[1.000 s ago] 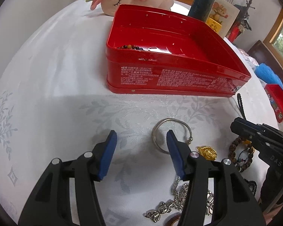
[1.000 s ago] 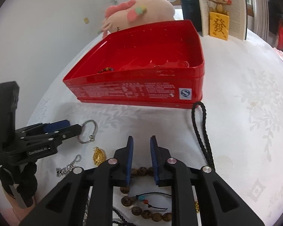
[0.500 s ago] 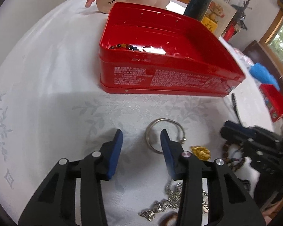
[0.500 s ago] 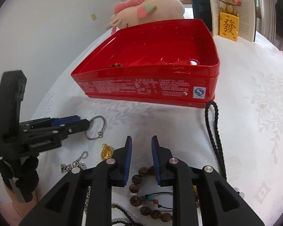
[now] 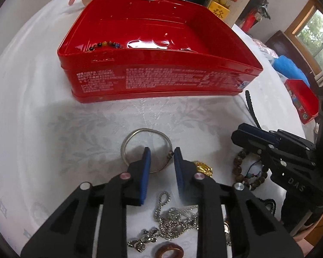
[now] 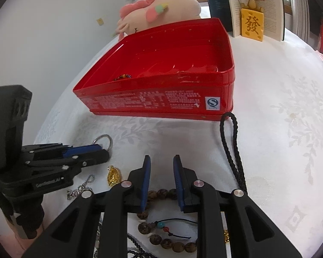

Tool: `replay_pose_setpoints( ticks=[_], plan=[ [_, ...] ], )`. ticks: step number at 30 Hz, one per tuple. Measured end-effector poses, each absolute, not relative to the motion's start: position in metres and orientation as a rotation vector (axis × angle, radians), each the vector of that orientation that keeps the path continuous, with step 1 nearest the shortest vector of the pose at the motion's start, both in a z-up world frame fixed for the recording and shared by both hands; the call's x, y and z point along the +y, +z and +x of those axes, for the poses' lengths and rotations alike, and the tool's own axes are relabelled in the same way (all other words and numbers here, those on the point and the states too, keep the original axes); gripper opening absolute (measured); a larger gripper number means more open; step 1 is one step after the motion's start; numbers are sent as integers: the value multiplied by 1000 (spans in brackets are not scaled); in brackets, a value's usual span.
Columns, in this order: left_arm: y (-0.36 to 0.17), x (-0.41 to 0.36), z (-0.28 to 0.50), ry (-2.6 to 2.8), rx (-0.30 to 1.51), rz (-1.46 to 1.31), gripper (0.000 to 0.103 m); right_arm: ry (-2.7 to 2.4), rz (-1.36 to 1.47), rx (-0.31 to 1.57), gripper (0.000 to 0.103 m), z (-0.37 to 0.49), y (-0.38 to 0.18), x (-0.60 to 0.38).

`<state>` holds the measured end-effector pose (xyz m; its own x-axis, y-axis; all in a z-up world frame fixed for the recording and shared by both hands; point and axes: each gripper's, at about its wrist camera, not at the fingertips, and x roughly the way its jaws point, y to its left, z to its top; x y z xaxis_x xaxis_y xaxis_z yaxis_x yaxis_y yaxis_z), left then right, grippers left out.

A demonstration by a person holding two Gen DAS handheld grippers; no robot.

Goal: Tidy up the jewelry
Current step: 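Grasp the silver open-ended bangle with the left tool, then grasp the gold pendant with the right tool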

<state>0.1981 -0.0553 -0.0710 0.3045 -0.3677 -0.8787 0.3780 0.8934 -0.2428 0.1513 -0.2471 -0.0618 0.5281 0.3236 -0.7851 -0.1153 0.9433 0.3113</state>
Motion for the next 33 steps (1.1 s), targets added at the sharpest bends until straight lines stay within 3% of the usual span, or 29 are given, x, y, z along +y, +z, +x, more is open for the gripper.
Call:
replay_pose_setpoints(
  ticks=[1, 3, 33],
  plan=[
    [-71, -55, 199, -486, 1159, 9, 7, 269, 229, 982, 22, 151, -62, -246],
    [-72, -51, 201, -479, 1160, -9, 4, 273, 226, 982, 22, 151, -62, -245],
    [-71, -6, 206, -402, 1124, -69, 4, 486, 23, 1106, 23, 158, -72, -176]
  ],
)
